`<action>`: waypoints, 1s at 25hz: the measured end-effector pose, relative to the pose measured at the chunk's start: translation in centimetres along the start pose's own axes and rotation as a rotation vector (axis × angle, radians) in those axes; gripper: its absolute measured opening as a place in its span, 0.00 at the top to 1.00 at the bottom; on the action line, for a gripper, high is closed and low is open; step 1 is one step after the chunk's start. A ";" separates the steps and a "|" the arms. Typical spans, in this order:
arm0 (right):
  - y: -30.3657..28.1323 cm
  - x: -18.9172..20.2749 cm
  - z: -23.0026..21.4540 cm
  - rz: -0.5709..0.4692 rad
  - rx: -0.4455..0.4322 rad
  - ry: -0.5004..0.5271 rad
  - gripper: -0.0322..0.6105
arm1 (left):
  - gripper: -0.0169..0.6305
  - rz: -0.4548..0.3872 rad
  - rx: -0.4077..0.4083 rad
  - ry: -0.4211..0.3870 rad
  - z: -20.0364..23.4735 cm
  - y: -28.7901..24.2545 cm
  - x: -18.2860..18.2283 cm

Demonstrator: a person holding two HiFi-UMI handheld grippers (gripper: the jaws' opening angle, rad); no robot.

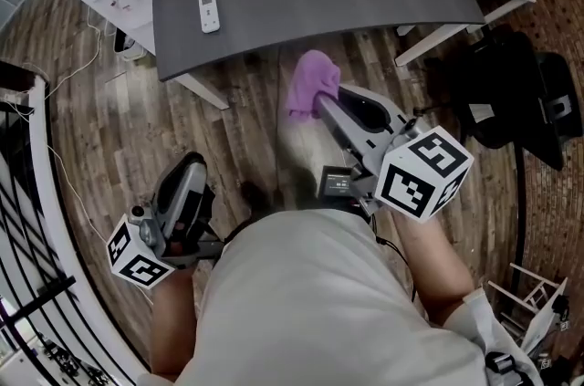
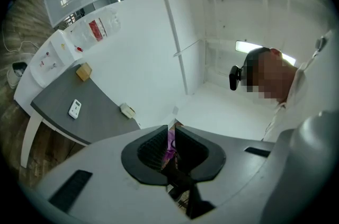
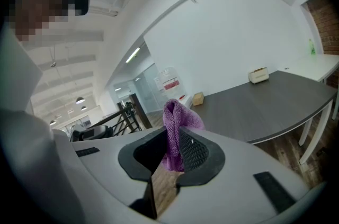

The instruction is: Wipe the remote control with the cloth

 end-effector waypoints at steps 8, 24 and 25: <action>0.3 -0.7 0.7 -0.015 0.018 0.031 0.84 | 0.94 0.021 0.014 0.015 0.4 0.1 0.1; 0.6 -1.1 0.4 -0.034 0.025 0.025 0.85 | 0.96 0.021 0.122 0.046 -0.5 -0.5 0.3; 0.7 -1.1 0.4 -0.035 0.021 0.022 0.85 | 0.96 0.020 0.142 0.053 -0.6 -0.6 0.5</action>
Point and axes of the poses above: the fingertips, and each gripper's own axes: y backward along the fingers, z to its left, x out of its underside, the point moved 10 cm from there along y, backward along the fingers, and after that the axes turned 1 degree about -x, right-handed, at the moved point
